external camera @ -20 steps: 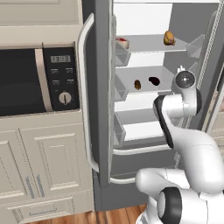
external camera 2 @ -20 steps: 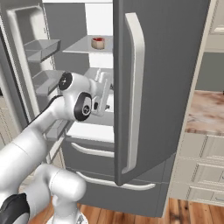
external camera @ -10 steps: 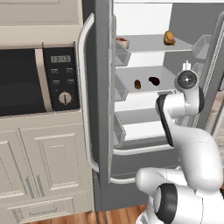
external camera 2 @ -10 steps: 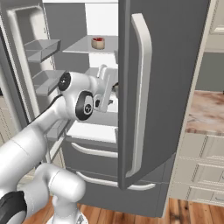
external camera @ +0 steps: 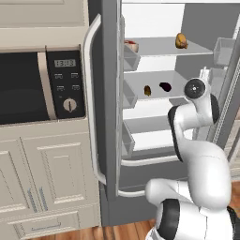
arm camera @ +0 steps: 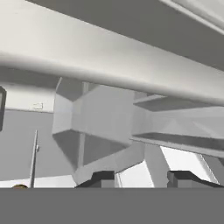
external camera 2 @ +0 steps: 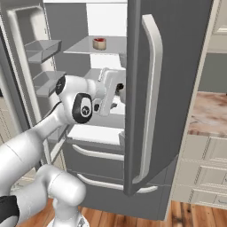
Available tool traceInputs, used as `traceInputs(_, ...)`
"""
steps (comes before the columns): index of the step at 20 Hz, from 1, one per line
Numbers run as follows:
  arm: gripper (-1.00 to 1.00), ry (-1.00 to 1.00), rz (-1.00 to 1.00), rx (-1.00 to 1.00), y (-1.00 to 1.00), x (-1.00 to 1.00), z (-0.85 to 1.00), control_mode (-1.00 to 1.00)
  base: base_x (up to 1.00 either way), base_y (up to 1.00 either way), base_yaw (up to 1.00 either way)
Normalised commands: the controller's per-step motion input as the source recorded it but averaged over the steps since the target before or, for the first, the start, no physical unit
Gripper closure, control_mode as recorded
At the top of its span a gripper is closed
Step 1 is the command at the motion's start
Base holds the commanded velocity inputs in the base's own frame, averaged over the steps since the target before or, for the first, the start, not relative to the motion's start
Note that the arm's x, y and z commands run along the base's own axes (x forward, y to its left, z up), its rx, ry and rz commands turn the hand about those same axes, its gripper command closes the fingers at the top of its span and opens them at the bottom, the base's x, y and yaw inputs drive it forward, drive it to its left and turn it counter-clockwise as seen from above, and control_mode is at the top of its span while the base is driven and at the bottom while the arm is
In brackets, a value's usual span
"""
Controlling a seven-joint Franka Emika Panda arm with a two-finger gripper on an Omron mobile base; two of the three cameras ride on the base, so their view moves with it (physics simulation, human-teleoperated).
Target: Gather the eggplant and sweet potato from the fridge and place them on a tray on the dining counter. Then gather the steak and chicken drumstick from the fridge and place them on the other tray.
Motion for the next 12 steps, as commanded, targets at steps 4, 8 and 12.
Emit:
traceInputs(4, -1.0, 0.0, -0.15, 0.02, -1.0, -0.19, 0.21, -1.0, 0.0, 0.0, 0.0)
traceInputs(8, -1.0, 0.0, -0.15, 0.01, -1.0, -0.13, 0.05, -1.0, 0.0, 0.0, 0.0)
traceInputs(12, -1.0, 0.0, -0.14, 0.0, -1.0, -0.22, 0.05, -1.0, 0.0, 0.0, 0.0)
